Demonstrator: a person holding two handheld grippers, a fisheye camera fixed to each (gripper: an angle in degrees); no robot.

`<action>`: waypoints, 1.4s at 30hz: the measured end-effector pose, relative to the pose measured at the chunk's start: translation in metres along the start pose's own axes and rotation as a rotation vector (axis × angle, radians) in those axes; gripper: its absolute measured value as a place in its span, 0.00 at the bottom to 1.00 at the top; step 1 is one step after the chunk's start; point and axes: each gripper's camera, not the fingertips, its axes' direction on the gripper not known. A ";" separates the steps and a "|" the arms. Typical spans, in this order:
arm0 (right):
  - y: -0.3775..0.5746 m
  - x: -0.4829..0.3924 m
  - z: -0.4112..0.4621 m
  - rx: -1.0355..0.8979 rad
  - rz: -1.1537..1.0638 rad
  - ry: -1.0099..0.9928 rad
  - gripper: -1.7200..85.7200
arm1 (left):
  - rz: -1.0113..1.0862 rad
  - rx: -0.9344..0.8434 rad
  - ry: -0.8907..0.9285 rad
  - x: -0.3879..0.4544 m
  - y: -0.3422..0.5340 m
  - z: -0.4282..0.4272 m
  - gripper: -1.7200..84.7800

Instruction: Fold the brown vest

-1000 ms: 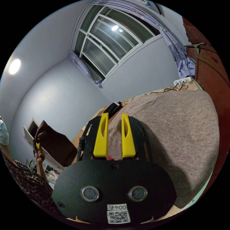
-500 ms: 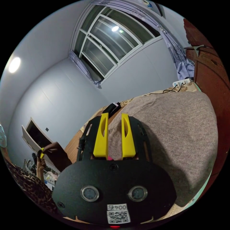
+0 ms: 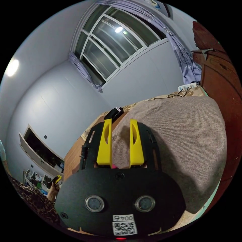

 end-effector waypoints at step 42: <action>0.427 -0.724 0.607 -1.131 -0.686 -0.173 0.03 | -0.083 -0.012 -0.077 -0.129 0.113 -0.125 0.23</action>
